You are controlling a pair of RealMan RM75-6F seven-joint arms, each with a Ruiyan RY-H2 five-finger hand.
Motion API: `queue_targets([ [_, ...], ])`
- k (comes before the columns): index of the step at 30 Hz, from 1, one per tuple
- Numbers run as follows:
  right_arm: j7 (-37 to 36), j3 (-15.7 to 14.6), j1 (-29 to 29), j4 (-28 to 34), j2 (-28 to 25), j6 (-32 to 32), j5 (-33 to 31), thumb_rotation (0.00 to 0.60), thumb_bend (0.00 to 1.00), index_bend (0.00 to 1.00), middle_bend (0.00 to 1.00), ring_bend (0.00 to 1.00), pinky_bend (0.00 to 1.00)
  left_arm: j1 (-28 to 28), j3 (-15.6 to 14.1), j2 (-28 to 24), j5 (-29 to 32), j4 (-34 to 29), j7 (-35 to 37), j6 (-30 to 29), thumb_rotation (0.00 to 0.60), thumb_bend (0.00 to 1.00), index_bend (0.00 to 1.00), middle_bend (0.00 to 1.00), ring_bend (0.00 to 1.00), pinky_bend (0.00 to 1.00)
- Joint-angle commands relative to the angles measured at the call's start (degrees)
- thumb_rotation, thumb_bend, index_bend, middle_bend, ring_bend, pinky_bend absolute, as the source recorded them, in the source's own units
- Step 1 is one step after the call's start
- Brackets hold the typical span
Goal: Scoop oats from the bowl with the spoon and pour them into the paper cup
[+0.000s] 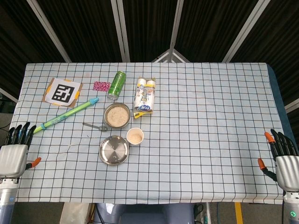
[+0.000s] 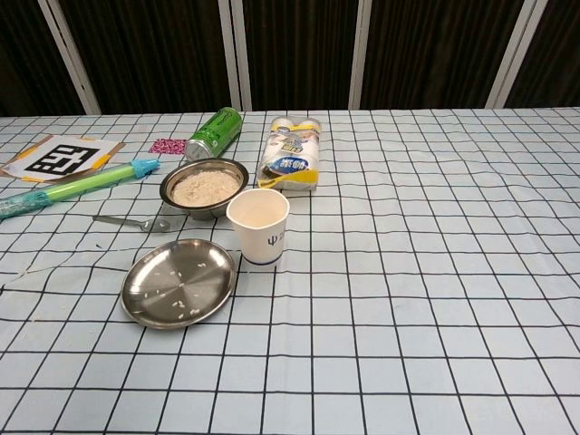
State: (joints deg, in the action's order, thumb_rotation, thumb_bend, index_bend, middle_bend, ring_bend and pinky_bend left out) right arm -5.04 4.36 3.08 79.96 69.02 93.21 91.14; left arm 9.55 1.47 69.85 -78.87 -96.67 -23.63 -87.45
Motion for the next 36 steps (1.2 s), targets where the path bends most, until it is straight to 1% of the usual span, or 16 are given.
queue_targets([
  [1,0.06,-0.04,0.00,0.13,-0.07,-0.10,-0.02,0.600,0.38,0.00,0.04,0.00,0.11,-0.01,0.13,0.02,0.10,0.01,-0.11,0.28,0.600,0.01,0.00,0.00,0.00,0.03],
  [6,0.35,0.03,0.03,0.15,0.00,0.09,0.10,0.600,0.38,0.00,0.04,0.00,0.11,0.22,0.63,0.06,0.67,-0.05,-0.33,1.03,0.600,0.01,0.00,0.00,0.01,0.05],
  [7,0.30,0.00,0.04,0.17,-0.02,0.01,0.08,0.600,0.38,0.00,0.04,0.00,0.11,0.40,0.85,0.07,0.80,-0.02,-0.59,1.24,0.600,0.01,0.00,0.03,0.04,0.09],
  [8,0.20,-0.02,0.05,0.17,-0.06,-0.10,0.03,0.600,0.38,0.00,0.04,0.00,0.11,0.69,1.12,0.06,0.88,0.04,-1.05,1.51,0.600,0.01,0.00,0.08,0.11,0.17],
  [9,0.12,-0.01,0.05,0.17,-0.08,-0.13,-0.02,0.600,0.38,0.00,0.04,0.00,0.11,1.06,1.52,0.10,0.85,0.21,-1.65,1.63,0.600,0.01,0.00,0.15,0.19,0.25],
  [10,0.05,0.01,0.03,0.13,-0.09,-0.12,-0.06,0.600,0.38,0.00,0.04,0.00,0.11,1.57,2.07,0.25,0.66,0.60,-2.27,1.68,0.600,0.02,0.00,0.28,0.34,0.40],
  [11,-0.01,0.02,0.02,0.08,-0.09,-0.12,-0.09,0.600,0.38,0.00,0.04,0.00,0.11,2.07,2.58,0.48,0.65,1.00,-2.72,1.90,0.600,0.02,0.02,0.45,0.50,0.55],
  [12,-0.07,0.01,0.03,0.03,-0.09,-0.14,-0.08,0.600,0.38,0.00,0.04,0.00,0.11,2.77,3.22,0.77,0.75,1.54,-3.20,2.37,0.600,0.03,0.06,0.59,0.64,0.68],
  [13,-0.10,0.00,0.04,0.00,-0.10,-0.15,-0.07,0.600,0.38,0.00,0.04,0.00,0.11,3.22,3.56,0.95,0.84,1.87,-3.38,2.78,0.600,0.03,0.10,0.70,0.74,0.77],
  [14,-0.20,-0.01,0.07,-0.05,-0.11,-0.18,-0.04,0.600,0.38,0.00,0.04,0.00,0.11,4.05,4.15,1.26,1.28,2.47,-3.62,3.80,0.600,0.04,0.19,0.82,0.85,0.88],
  [16,-0.32,0.02,0.08,-0.22,-0.08,-0.08,0.04,0.600,0.38,0.00,0.04,0.00,0.11,6.06,5.55,1.90,3.83,3.26,-4.24,7.31,0.600,0.06,0.31,0.94,0.96,0.98],
  [18,-0.41,0.02,0.06,-0.36,-0.01,0.03,0.11,0.600,0.38,0.00,0.04,0.00,0.11,8.20,7.15,2.78,6.37,4.19,-4.64,10.63,0.600,0.09,0.38,0.99,1.00,1.00],
  [23,-0.25,0.00,-0.10,-0.41,0.17,0.50,0.29,0.600,0.38,0.00,0.04,0.00,0.11,13.96,10.23,6.01,12.14,8.15,-7.74,18.61,0.600,0.13,0.48,1.00,1.00,1.00],
  [26,0.03,0.04,-0.16,-0.40,0.32,0.79,0.41,0.600,0.38,0.00,0.04,0.00,0.11,17.30,11.85,8.70,15.80,10.80,-9.95,22.49,0.600,0.16,0.51,1.00,1.00,1.00],
  [31,0.31,0.06,-0.25,-0.29,0.44,0.96,0.41,0.600,0.38,0.00,0.04,0.00,0.11,22.04,13.51,13.29,20.31,15.89,-13.89,26.47,0.600,0.25,0.51,1.00,1.00,1.00],
  [36,0.47,0.14,-0.41,-0.27,0.66,1.42,0.44,0.600,0.38,0.00,0.04,0.00,0.11,25.79,14.29,16.75,23.58,19.65,-17.26,29.24,0.600,0.36,0.50,1.00,1.00,1.00],
])
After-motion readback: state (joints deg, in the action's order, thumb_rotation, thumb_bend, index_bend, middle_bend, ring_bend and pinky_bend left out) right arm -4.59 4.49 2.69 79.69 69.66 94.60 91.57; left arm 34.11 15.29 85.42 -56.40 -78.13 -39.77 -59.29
